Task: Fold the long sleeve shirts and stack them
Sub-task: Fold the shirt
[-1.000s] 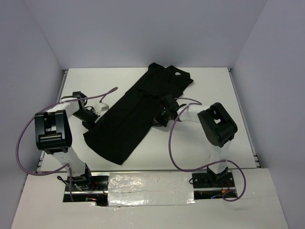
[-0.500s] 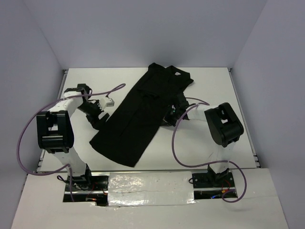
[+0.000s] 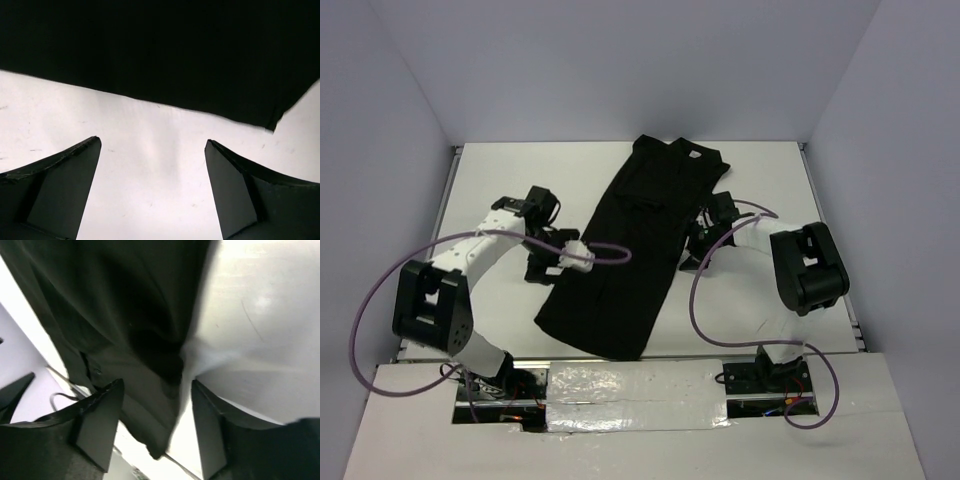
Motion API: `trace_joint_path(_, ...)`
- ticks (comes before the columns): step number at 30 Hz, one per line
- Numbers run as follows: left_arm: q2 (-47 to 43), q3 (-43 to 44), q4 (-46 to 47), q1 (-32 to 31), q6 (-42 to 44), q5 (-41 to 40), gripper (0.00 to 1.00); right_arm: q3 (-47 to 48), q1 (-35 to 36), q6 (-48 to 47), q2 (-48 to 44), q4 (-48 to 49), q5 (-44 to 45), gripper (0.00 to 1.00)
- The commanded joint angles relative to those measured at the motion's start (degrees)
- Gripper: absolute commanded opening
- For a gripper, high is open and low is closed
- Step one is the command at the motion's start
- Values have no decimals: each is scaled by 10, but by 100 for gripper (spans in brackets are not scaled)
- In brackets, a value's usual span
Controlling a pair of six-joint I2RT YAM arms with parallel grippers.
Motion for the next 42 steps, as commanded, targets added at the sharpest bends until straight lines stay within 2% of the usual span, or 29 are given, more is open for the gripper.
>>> trace_joint_path(1, -58, -77, -57, 3, 227, -42, 99, 18, -12, -82, -31, -100, 45, 66)
trace_joint_path(2, -96, -100, -58, 3, 304, -43, 99, 36, -30, -85, -41, -107, 51, 67)
trace_joint_path(3, -117, -153, -43, 3, 331, -42, 99, 46, -44, -85, -55, -116, 63, 69)
trace_joint_path(5, -170, -203, 11, 3, 412, -41, 99, 79, -89, -81, -57, -117, 60, 68)
trace_joint_path(7, -206, -267, 57, 3, 463, -32, 99, 138, -119, -73, -25, -123, 54, 66)
trace_joint_path(12, -214, -355, 166, 1, 479, -49, 96, 313, -170, -57, 115, -162, 83, 63)
trace_joint_path(13, -199, -358, 180, 1, 465, -52, 95, 369, -172, -50, 138, -165, 93, 63)
trace_joint_path(18, -157, -336, 182, -18, 404, -36, 89, 523, -172, -6, 291, -205, 129, 63)
trace_joint_path(21, -139, -329, 183, -36, 360, -26, 76, 614, -177, 21, 367, -246, 156, 63)
trace_joint_path(22, -130, -328, 182, -40, 343, -23, 67, 637, -179, 28, 379, -247, 152, 63)
trace_joint_path(25, -109, -325, 174, -55, 314, -9, 60, 647, -179, 60, 410, -233, 143, 59)
trace_joint_path(26, -106, -320, 166, -62, 307, -3, 59, 648, -179, 69, 422, -219, 140, 54)
trace_joint_path(27, -102, -314, 157, -68, 298, 13, 57, 653, -179, 77, 428, -211, 132, 41)
trace_joint_path(28, -97, -309, 137, -75, 275, 25, 46, 662, -180, 93, 435, -204, 125, 32)
trace_joint_path(29, -95, -297, 128, -89, 261, 37, 35, 676, -180, 100, 452, -200, 122, 15)
trace_joint_path(31, -89, -286, 123, -104, 208, 74, 0, 732, -180, 118, 473, -197, 116, 3)
trace_joint_path(33, -77, -280, 129, -127, 180, 82, 0, 789, -182, 137, 505, -191, 109, 0)
trace_joint_path(38, -46, -272, 153, -153, 145, 81, 0, 833, -178, 224, 560, -100, 66, 0)
trace_joint_path(41, -27, -241, 187, -202, 80, 105, 0, 870, -172, 273, 590, -52, 71, 0)
trace_joint_path(42, -11, -230, 200, -216, 25, 106, 0, 876, -171, 290, 597, -36, 69, 0)
